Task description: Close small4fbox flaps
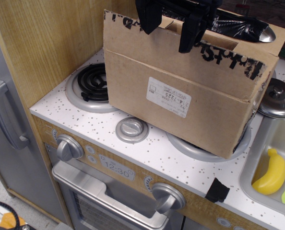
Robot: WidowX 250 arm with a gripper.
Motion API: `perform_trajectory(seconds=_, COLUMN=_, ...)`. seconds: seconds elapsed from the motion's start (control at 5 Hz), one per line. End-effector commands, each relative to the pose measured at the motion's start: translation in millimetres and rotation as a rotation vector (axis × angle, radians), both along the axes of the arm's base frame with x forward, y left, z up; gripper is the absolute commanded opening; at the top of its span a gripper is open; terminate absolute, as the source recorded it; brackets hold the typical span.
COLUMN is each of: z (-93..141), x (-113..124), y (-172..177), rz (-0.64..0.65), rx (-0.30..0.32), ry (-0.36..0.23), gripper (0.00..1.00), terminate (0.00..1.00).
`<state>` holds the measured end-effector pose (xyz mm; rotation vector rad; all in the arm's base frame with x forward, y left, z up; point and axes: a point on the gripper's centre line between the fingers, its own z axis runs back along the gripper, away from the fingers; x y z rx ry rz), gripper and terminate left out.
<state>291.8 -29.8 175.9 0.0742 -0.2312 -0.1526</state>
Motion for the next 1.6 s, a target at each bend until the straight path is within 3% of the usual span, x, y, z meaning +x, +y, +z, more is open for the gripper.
perform_trajectory(seconds=0.0, z=-4.4, x=16.4, y=6.1, rz=-0.030, rx=-0.038, ry=-0.064, gripper=1.00, terminate=0.00)
perform_trajectory(seconds=0.6, z=-35.5, x=22.3, y=14.9, rz=-0.029, rx=-0.122, ry=-0.107, gripper=1.00, terminate=0.00)
perform_trajectory(seconds=1.0, z=-52.1, x=42.6, y=12.4, rz=-0.066, rx=-0.158, ry=-0.132, gripper=1.00, terminate=0.00)
perform_trajectory(seconds=1.4, z=-65.6, x=38.4, y=10.6, rz=-0.043, rx=-0.193, ry=-0.132, gripper=1.00, terminate=0.00)
